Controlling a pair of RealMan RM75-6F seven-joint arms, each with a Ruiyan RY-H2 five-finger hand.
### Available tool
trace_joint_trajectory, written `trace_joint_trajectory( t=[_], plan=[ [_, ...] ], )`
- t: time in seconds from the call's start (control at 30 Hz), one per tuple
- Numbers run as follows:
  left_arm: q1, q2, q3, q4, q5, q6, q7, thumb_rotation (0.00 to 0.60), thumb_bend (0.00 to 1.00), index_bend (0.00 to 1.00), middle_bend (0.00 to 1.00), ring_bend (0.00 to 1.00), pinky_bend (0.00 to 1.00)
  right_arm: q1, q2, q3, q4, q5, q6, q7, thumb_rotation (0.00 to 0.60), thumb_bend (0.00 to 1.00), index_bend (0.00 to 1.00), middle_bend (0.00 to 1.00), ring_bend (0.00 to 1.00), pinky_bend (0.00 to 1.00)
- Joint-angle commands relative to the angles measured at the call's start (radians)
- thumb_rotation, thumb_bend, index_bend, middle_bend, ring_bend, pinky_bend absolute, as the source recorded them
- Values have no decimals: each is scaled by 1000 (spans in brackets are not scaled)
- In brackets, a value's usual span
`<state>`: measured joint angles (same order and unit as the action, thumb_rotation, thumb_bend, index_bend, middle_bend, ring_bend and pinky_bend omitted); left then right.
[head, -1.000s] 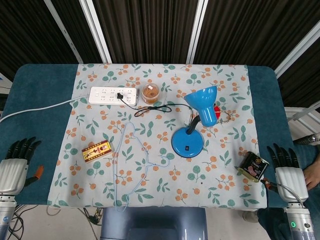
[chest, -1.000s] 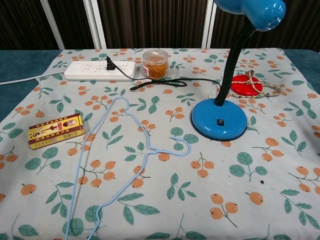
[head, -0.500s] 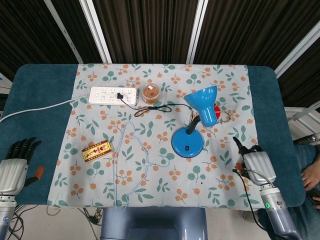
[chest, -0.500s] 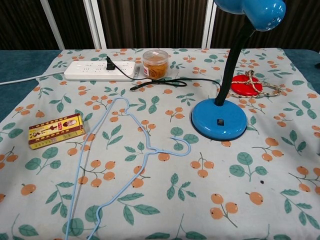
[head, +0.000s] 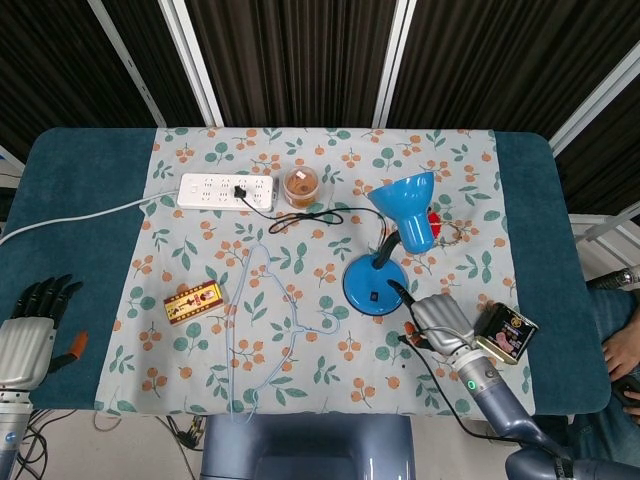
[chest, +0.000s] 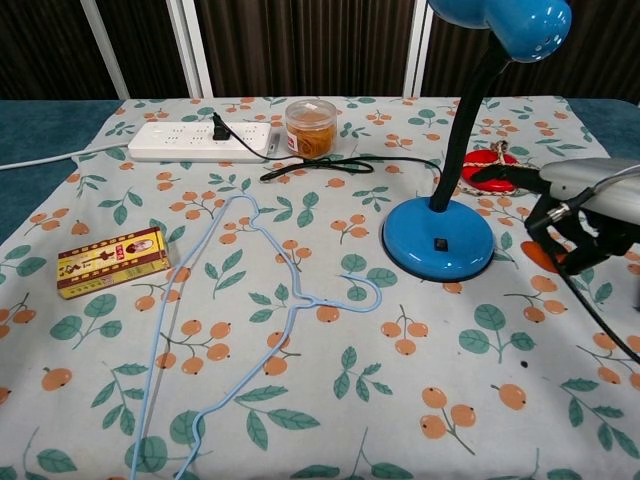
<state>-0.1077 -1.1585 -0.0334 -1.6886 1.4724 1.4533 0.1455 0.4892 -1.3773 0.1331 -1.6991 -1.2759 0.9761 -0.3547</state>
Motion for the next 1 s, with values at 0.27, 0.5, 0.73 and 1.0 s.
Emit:
trace_joint_trajectory(
  t=[0.27, 0.5, 0.73, 1.0],
  plan=[
    [-1, 3, 0, -1, -2, -5, -8, 600, 364, 145, 63, 57, 94, 68, -108, -2, 59, 123, -66, -105, 600, 584, 44, 765, 798, 720],
    [-2, 6, 0, -3, -4, -8, -15, 600, 364, 145, 63, 56, 96, 78, -126, -23, 79, 172, -70, -142, 600, 584, 44, 766, 798, 769],
    [-2, 6, 1, -3, -3, -8, -15, 600, 364, 145, 63, 57, 96, 81, -127, -35, 80, 180, -60, -144, 600, 584, 44, 766, 798, 814],
    [-3, 7, 0, -3, -4, -9, -15, 600, 364, 145, 63, 56, 96, 90, -127, -43, 86, 192, -58, -146, 600, 584, 44, 766, 798, 854]
  ],
)
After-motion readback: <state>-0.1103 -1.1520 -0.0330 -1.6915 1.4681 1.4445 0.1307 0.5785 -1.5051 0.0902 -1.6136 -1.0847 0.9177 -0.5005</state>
